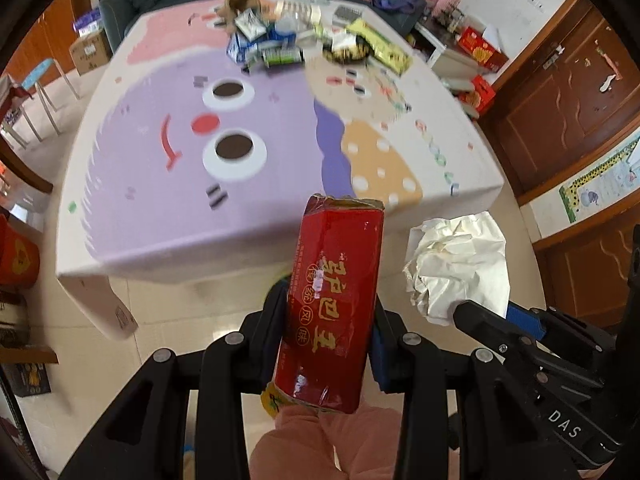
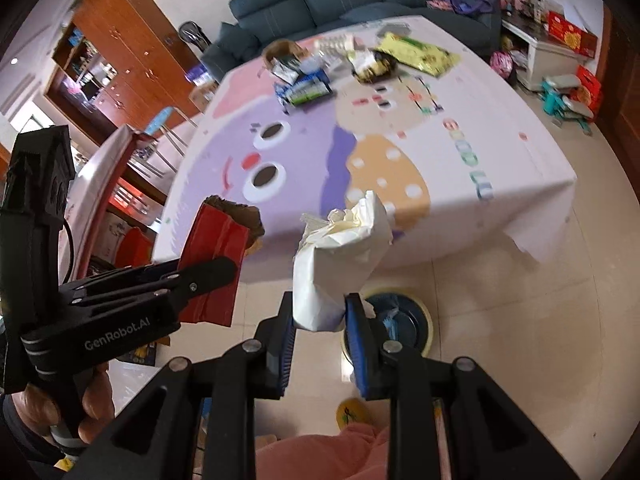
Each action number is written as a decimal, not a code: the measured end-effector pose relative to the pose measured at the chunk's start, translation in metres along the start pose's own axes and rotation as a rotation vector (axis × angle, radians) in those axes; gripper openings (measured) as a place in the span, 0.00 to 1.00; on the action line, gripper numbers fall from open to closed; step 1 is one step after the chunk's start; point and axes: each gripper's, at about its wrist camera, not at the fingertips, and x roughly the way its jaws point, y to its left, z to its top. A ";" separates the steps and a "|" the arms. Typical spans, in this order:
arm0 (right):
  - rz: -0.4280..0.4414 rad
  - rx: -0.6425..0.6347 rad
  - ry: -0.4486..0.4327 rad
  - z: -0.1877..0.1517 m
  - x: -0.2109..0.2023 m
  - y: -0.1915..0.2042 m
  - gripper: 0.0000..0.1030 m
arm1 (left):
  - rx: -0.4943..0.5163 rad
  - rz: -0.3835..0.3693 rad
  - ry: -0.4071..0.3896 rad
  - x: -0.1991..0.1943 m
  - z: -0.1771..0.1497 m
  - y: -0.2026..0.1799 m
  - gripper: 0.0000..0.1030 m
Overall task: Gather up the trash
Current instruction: 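Carry red can and tissue over the bin and open both tools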
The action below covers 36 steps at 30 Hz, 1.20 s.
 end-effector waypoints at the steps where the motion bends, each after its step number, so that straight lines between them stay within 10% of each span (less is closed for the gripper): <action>1: -0.005 0.005 0.010 -0.003 0.004 -0.003 0.23 | -0.001 0.001 0.007 0.004 -0.002 -0.002 0.34; 27: 0.029 0.093 0.314 -0.115 0.322 -0.150 0.33 | -0.133 0.128 0.168 0.323 -0.090 0.025 0.39; 36: 0.011 0.136 0.310 -0.122 0.369 -0.168 0.53 | -0.141 0.175 0.167 0.364 -0.090 0.039 0.85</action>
